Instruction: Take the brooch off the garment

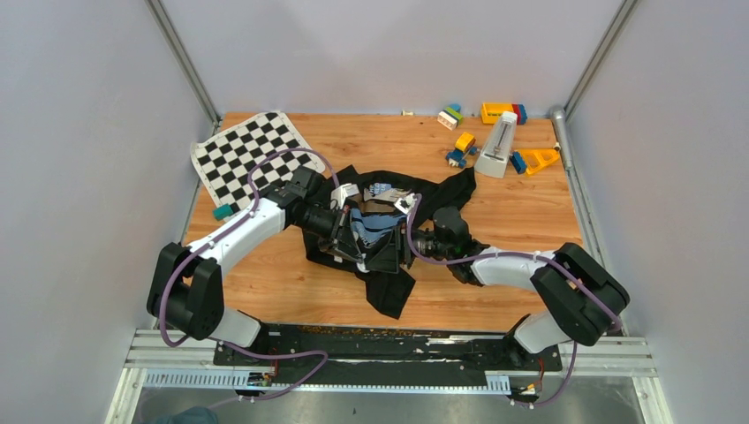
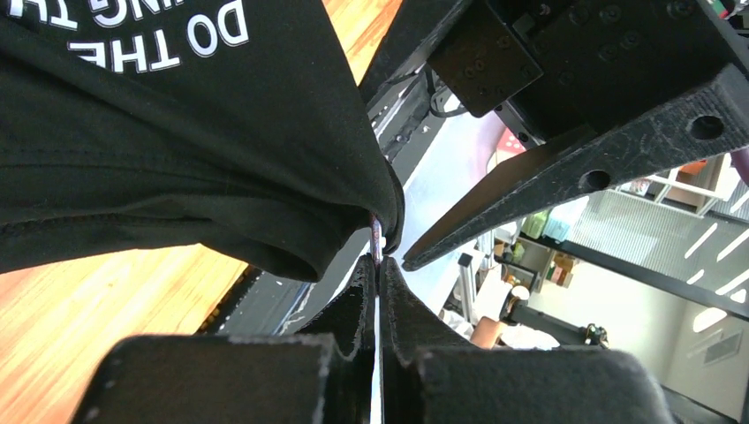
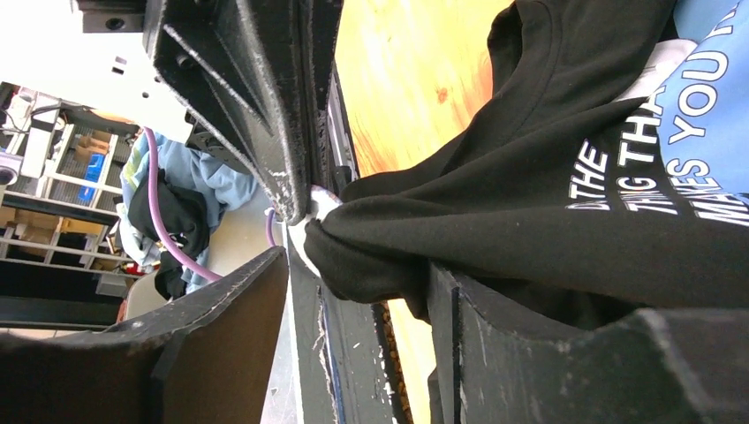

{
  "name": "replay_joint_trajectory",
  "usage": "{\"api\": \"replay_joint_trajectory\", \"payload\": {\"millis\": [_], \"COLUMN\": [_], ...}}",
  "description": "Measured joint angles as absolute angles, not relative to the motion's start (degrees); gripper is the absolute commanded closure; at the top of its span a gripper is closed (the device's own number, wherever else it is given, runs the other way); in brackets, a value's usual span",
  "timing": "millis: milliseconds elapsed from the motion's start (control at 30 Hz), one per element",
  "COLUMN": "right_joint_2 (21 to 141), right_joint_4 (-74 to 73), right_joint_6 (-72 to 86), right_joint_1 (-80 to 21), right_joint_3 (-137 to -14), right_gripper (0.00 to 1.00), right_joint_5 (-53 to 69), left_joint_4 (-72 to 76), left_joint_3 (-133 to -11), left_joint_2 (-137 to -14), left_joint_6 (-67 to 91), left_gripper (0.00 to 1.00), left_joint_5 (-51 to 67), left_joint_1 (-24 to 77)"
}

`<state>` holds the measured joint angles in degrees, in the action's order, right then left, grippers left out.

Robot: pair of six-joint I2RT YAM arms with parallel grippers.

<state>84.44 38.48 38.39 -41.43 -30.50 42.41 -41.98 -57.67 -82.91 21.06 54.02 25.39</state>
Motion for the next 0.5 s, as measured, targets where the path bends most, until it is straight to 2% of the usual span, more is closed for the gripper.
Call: {"api": "replay_joint_trajectory", "payload": {"millis": [200, 500], "right_joint_2": [86.5, 86.6], "right_joint_4": [38.5, 38.2], "right_joint_6": [39.5, 40.3], "right_joint_1": [-41.4, -41.4], "right_joint_3": [-31.6, -32.0], "right_gripper": [0.47, 0.43], "right_joint_5": [43.0, 43.4], "left_joint_4": [-40.4, -39.3], "left_joint_3": [-57.7, -57.6], "left_joint_2": [-82.9, -82.9], "left_joint_6": [22.1, 22.7], "left_gripper": [1.00, 1.00], "left_joint_5": [54.1, 53.9], "left_joint_1": [26.2, 27.0]}}
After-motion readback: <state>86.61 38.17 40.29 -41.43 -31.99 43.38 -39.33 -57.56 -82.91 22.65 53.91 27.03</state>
